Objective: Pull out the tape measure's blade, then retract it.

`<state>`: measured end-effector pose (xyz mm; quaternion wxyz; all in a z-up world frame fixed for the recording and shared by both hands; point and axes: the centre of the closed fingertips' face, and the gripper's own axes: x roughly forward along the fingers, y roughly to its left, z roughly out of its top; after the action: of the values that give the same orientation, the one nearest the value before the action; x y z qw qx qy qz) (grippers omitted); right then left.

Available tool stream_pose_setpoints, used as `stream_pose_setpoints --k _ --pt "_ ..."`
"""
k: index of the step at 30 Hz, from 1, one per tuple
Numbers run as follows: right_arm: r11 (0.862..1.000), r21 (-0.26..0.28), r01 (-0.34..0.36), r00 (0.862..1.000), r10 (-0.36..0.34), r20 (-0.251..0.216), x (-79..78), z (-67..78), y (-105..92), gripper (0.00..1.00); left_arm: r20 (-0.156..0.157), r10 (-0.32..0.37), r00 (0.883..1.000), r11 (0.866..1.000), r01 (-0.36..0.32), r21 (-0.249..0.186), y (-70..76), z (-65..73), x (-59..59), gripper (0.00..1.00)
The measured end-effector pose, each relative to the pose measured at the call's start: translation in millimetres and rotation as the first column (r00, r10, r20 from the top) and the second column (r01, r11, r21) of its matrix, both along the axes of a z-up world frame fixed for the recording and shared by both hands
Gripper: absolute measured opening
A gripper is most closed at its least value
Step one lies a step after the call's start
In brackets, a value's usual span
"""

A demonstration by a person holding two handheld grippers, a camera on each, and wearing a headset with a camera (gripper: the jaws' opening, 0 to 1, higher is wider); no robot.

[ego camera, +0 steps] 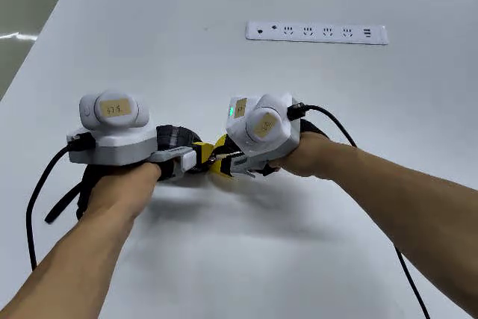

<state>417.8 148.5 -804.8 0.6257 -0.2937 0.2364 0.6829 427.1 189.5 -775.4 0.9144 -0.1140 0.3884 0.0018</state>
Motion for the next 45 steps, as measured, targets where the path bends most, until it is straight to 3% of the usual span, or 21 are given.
stream_pose_setpoints --k 16,20,27,32,38,45 --pt "1.000 -0.002 0.012 1.000 -0.012 0.013 1.5 6.4 -11.7 0.17 0.006 0.000 1.000 1.000 0.000 -0.005 0.1 -1.3 1.2 0.63" --pt "0.999 -0.001 0.040 0.999 -0.040 0.004 1.8 7.8 -19.5 0.19 -0.002 -0.027 1.000 1.000 0.027 0.014 -1.0 -2.9 -0.7 0.63" --pt "0.997 0.005 0.080 0.997 -0.080 0.003 1.5 11.9 -37.1 0.24 -0.001 -0.056 0.998 0.998 0.056 0.011 -3.9 -2.9 -6.6 0.68" --pt "0.993 0.013 0.117 0.993 -0.117 0.012 3.8 15.4 -54.4 0.27 0.027 -0.101 0.995 0.994 0.100 0.051 -2.9 1.6 -9.2 0.75" --pt "0.985 0.030 0.171 0.985 -0.171 0.000 3.2 20.7 -75.5 0.33 0.053 -0.114 0.992 0.993 0.112 0.046 -1.5 4.3 -13.5 0.76" --pt "0.970 0.045 0.238 0.971 -0.238 -0.010 1.6 25.2 -98.7 0.41 0.081 -0.182 0.980 0.982 0.177 0.060 -8.4 7.1 -22.9 0.79"
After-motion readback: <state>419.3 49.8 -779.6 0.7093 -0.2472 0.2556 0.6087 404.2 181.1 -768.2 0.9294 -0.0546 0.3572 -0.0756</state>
